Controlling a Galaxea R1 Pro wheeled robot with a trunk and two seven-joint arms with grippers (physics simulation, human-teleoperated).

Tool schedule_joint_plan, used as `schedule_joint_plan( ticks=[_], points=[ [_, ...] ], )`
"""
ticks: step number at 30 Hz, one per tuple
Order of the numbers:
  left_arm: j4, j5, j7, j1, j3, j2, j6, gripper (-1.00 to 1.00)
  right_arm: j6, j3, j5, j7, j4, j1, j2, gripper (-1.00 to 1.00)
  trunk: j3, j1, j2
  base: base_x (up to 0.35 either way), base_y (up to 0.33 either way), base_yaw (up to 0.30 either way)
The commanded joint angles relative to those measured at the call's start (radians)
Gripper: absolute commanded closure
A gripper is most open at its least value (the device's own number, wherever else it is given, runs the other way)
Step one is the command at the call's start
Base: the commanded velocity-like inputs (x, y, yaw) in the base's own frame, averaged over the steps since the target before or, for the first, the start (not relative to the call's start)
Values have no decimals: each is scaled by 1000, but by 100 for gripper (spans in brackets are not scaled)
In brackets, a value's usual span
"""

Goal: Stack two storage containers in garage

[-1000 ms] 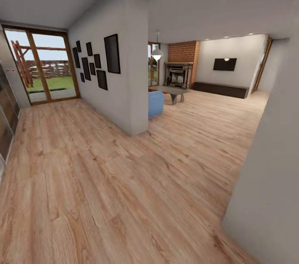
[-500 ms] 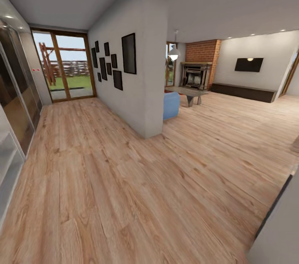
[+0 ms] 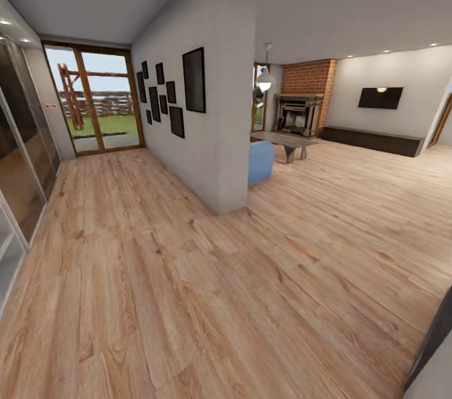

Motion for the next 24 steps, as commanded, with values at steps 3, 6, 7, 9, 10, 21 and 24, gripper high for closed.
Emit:
schedule_joint_plan(
  ticks=[3, 6, 7, 9, 10, 21, 24],
  points=[
    [0, 2, 0, 0, 1, 0, -2, -100, -4, 9, -9, -2, 2, -1, 0, -100, -1, 1, 0, 322, 0, 0],
    [0, 2, 0, 0, 1, 0, -2, -100, -4, 9, -9, -2, 2, -1, 0, -100, -1, 1, 0, 322, 0, 0],
    [0, 2, 0, 0, 1, 0, -2, -100, -4, 9, -9, -2, 2, -1, 0, -100, -1, 1, 0, 322, 0, 0],
    [0, 2, 0, 0, 1, 0, -2, -100, -4, 9, -9, -2, 2, -1, 0, -100, -1, 1, 0, 322, 0, 0],
    [0, 2, 0, 0, 1, 0, -2, -100, -4, 8, -9, -2, 2, -1, 0, -100, -1, 1, 0, 322, 0, 0],
    [0, 2, 0, 0, 1, 0, -2, -100, -4, 7, -9, -2, 1, -1, 1, -100, -1, 1, 0, 322, 0, -148],
    [1, 2, 0, 0, 1, 0, -2, -100, -4, 7, -9, -2, 1, -1, 1, -100, -1, 1, 0, 322, 0, -248]
  ],
)
